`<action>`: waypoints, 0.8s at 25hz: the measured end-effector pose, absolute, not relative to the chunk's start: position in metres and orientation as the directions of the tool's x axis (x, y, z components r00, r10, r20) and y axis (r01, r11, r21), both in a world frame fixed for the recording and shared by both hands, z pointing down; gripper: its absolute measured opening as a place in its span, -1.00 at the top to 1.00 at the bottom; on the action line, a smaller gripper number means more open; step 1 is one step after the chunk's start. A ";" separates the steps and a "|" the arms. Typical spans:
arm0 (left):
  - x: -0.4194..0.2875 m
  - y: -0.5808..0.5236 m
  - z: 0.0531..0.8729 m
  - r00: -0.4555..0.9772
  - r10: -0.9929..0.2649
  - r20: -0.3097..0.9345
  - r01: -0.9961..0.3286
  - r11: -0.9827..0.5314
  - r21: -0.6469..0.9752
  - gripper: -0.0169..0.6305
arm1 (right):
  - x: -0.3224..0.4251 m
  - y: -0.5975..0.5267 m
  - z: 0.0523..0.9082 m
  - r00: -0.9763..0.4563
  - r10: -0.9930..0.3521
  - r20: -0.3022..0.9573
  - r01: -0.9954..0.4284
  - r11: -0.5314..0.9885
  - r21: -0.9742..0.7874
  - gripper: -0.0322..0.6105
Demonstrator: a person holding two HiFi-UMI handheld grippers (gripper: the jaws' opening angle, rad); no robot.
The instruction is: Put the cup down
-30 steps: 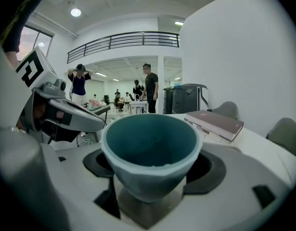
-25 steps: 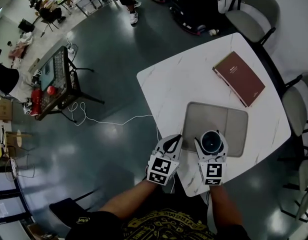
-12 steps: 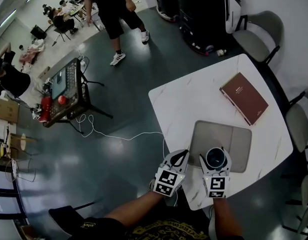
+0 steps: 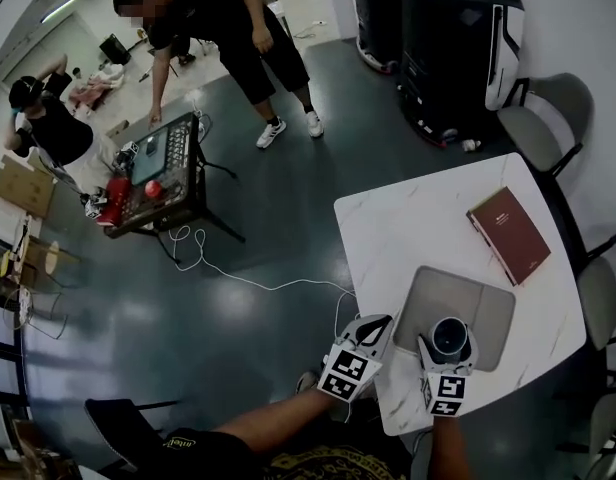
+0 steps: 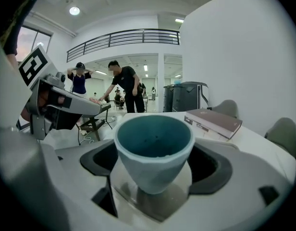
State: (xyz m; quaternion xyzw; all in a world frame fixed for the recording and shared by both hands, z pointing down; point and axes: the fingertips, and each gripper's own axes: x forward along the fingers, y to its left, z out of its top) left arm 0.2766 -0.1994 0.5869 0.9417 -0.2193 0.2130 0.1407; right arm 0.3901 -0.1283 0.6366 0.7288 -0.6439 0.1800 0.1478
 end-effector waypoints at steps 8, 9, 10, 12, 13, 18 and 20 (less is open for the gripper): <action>0.247 -0.203 0.567 0.831 -0.363 0.422 -0.470 -0.863 0.183 0.92 | 0.386 -0.106 0.617 0.185 -0.875 0.448 -0.977 -0.213 -0.012 -0.46; 0.242 -0.203 0.564 0.834 -0.363 0.416 -0.469 -0.864 0.186 0.92 | 0.385 -0.102 0.610 0.201 -0.876 0.438 -0.973 -0.229 -0.012 -0.46; 0.237 -0.203 0.561 0.837 -0.362 0.409 -0.466 -0.864 0.190 0.91 | 0.384 -0.099 0.601 0.218 -0.879 0.425 -0.969 -0.246 -0.011 -0.46; 0.223 -0.202 0.555 0.845 -0.359 0.397 -0.460 -0.866 0.196 0.92 | 0.379 -0.092 0.582 0.254 -0.884 0.392 -0.960 -0.280 -0.011 -0.46; 0.215 -0.202 0.551 0.848 -0.357 0.390 -0.457 -0.867 0.198 0.92 | 0.375 -0.090 0.571 0.270 -0.887 0.374 -0.955 -0.296 -0.013 -0.46; 0.173 -0.202 0.533 0.868 -0.346 0.357 -0.433 -0.879 0.200 0.92 | 0.339 -0.084 0.529 0.336 -0.890 0.309 -0.929 -0.367 -0.047 -0.46; 0.156 -0.201 0.526 0.878 -0.335 0.342 -0.415 -0.888 0.197 0.92 | 0.318 -0.085 0.519 0.346 -0.891 0.295 -0.923 -0.380 -0.062 -0.45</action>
